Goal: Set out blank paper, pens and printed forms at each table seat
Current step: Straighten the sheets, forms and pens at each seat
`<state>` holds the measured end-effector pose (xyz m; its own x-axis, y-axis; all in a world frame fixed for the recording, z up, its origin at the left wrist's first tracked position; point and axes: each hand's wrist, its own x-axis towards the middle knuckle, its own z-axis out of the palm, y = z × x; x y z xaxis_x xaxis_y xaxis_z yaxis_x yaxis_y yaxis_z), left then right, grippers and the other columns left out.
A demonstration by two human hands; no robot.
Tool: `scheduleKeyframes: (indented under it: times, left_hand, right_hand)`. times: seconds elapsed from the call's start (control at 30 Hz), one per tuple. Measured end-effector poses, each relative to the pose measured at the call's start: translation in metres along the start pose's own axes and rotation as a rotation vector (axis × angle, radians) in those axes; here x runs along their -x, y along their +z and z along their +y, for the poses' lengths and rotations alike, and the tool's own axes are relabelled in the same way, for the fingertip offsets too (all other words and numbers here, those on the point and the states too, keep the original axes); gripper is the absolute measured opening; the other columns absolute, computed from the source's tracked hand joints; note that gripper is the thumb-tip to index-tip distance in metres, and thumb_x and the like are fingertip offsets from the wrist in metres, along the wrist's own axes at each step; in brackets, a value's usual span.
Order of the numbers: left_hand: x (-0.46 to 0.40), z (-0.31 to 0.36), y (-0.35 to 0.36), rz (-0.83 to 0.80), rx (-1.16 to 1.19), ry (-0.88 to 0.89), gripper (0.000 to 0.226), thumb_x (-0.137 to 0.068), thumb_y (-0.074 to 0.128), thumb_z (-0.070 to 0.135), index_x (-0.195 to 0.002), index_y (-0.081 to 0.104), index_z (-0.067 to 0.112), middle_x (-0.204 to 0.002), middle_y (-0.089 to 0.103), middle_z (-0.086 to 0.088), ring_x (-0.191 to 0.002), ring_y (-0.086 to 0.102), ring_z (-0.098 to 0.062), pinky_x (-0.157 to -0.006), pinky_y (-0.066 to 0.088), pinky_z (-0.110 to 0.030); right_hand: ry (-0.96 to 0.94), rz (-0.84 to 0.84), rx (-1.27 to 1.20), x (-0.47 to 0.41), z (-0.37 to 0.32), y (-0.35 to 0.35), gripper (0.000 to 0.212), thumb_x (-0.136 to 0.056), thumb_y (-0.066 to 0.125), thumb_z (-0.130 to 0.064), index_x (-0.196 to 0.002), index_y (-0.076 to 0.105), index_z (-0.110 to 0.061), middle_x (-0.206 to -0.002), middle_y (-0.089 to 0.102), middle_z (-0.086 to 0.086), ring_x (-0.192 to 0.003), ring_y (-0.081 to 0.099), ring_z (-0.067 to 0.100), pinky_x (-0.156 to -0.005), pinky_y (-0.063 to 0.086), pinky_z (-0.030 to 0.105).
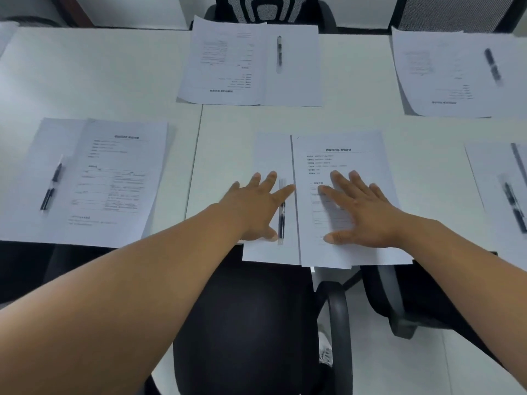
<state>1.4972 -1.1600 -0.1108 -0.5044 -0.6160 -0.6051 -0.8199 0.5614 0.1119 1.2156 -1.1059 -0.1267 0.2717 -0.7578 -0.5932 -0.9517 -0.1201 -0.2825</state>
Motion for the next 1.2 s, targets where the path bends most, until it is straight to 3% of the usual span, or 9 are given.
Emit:
scheduleKeyframes:
  times: [1.2]
  left_hand:
    - [0.004,0.009,0.0,0.025,0.056,-0.043,0.117,-0.096,0.08,0.05,-0.172,-0.008,0.041,-0.182,-0.02,0.0,-0.17,-0.008,-0.031,-0.132,0.026,-0.057]
  right_hand:
    - [0.037,0.009,0.001,0.008,0.013,0.006,0.113,-0.094,0.062,-0.076,-0.169,-0.018,-0.048,-0.172,-0.04,-0.012,-0.159,-0.04,0.021,-0.132,-0.015,0.053]
